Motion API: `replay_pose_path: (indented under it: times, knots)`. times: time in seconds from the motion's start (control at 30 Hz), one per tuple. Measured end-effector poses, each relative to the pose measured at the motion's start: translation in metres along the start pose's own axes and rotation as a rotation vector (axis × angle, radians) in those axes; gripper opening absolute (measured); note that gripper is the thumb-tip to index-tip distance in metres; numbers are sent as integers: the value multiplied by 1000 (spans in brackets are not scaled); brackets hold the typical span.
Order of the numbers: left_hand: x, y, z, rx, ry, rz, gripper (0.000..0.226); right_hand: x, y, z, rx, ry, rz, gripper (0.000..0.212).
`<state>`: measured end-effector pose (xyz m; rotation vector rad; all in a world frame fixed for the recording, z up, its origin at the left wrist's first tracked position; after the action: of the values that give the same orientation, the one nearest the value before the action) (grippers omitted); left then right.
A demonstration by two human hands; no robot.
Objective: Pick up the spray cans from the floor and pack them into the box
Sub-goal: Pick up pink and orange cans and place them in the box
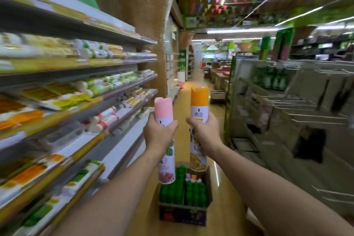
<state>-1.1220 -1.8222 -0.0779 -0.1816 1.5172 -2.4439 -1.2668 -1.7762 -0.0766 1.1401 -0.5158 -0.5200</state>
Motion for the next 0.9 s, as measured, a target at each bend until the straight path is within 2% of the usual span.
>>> replay_pose_path:
  times: [0.2,0.47,0.7,0.9]
  knots:
    - [87,43,58,-3,123,-37,48,1,-50,81,-40,-119,-71,29]
    - [214,101,166,-12,250,-50,39,14,-107,204,-47,-196,-206,43]
    - [328,158,215,-27,339,1,40,2,-174,309,54,-269,-205,40]
    - [422,213,245,-86,345,23,45,-17,-246,413,122,-242,-225,41]
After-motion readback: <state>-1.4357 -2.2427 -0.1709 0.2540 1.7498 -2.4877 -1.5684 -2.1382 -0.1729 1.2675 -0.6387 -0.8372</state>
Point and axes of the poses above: each hand's wrist, its own z-axis towards the middle knuckle, its own x-axis out of the palm, y = z × x, the point moved 1 cm from there along z, towards the middle knuckle, and after that the axes turned 7 degrees about -y, right-handed, at the moved point
